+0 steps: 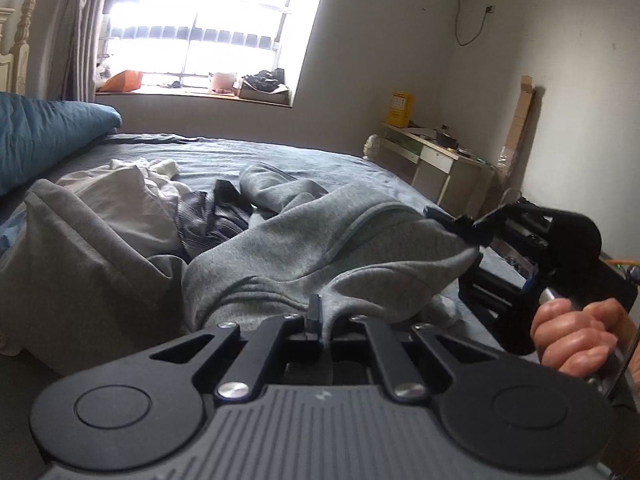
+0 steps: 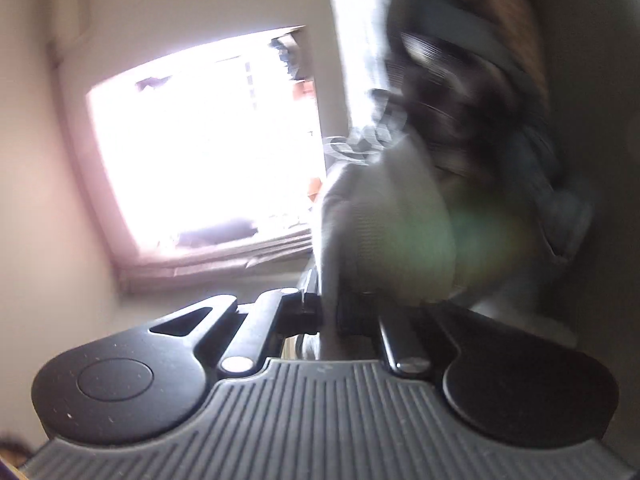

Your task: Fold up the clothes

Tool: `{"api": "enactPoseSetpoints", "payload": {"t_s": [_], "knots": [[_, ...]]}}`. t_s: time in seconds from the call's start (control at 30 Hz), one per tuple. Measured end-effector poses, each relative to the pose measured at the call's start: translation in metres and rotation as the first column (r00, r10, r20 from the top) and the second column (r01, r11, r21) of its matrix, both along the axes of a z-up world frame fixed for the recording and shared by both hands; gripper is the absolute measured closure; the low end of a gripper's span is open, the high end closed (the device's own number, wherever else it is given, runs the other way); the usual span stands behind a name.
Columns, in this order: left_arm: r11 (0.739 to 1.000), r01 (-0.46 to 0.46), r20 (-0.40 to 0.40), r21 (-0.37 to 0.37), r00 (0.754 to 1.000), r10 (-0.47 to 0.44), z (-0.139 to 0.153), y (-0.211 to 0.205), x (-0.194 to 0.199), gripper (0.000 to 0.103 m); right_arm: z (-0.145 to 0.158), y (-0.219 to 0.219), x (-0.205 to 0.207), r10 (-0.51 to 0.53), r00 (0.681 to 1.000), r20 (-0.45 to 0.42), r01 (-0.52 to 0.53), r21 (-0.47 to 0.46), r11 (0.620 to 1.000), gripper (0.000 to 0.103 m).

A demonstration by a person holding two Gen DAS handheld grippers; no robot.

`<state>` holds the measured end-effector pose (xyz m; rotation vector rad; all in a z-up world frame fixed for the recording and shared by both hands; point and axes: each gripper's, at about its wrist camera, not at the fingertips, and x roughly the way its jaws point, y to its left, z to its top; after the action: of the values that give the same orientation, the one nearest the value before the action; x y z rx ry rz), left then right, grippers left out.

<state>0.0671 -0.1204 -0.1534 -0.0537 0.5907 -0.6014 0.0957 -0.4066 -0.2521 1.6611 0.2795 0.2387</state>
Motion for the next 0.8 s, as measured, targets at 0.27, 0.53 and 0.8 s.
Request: {"api": "enactPoseSetpoints", "payload": {"t_s": [0.27,0.53,0.8], "knots": [[0.98,0.199,-0.072,0.009,0.978,-0.198,0.0,-0.008,-0.07,0.101,0.087,-0.018,-0.07,0.161,0.982,0.098,-0.123,-0.319,0.94,0.099],[0.899,0.392,-0.287,0.194,0.899,-0.33,-0.067,-0.006,-0.122,0.094,0.073,-0.009,-0.138,0.275,0.948,-0.161,-0.318,-0.44,0.84,0.099],[0.856,0.412,-0.398,0.313,0.875,-0.276,-0.102,0.011,-0.11,0.077,-0.018,0.009,-0.221,0.245,0.787,-0.566,-0.476,-0.307,0.824,0.094]]}}
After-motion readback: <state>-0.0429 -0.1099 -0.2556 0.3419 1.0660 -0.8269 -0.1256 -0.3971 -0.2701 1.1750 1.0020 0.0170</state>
